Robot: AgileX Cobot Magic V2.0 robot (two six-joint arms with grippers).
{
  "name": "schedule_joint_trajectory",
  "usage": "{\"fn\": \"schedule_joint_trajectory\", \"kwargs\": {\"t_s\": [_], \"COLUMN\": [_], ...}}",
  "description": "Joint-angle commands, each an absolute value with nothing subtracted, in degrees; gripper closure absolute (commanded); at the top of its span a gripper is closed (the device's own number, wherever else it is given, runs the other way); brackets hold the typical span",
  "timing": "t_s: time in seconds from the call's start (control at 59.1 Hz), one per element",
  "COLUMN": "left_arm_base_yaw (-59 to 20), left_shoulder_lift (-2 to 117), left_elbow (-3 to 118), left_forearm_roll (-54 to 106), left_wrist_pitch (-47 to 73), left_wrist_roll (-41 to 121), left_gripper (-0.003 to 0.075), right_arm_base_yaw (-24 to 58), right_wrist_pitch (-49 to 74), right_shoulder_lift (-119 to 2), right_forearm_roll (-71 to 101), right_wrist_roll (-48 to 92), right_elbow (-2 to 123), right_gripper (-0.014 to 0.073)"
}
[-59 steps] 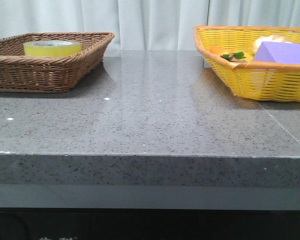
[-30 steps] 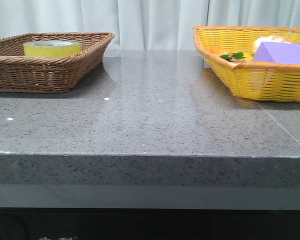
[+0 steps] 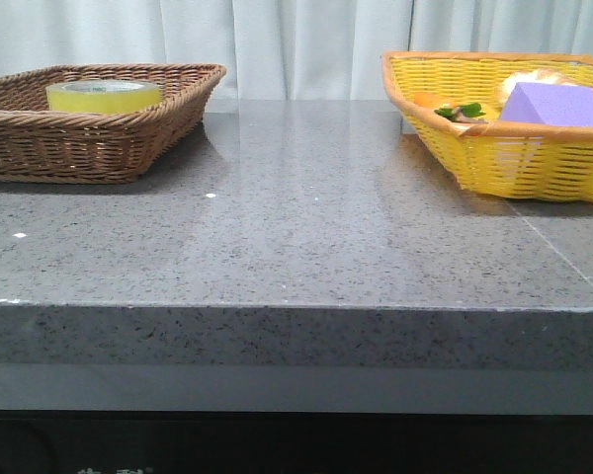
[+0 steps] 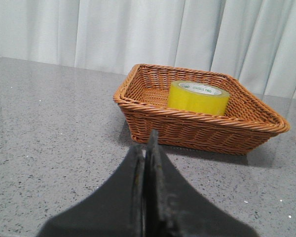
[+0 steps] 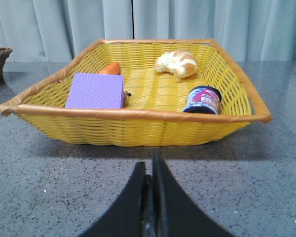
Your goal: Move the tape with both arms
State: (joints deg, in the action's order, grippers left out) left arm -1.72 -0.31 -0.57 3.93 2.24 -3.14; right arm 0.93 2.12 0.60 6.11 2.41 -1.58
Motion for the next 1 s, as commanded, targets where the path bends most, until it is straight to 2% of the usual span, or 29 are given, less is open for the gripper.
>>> {"fn": "schedule_joint_trajectory", "kwargs": {"t_s": [0.0,0.981], "left_arm_base_yaw": [-1.6,-1.6], "left_shoulder_lift": [-1.4,-1.4], "left_elbow": [-2.8,-2.8], "left_forearm_roll": [4.5,4.5], "left_wrist_pitch": [-2.6,-2.6], "left_wrist_roll": [-3.6,-3.6], "left_gripper": [0.0740,0.0740], "right_arm_base_yaw": [0.6,-2.1], "right_wrist_pitch": [-3.2,-3.2], "right_shoulder_lift": [2.1,2.1], "right_forearm_roll": [5.8,5.8], "right_wrist_roll": [2.6,2.6], "right_elbow": [-0.1,-0.1], "right_gripper": [0.0662,0.0662]}}
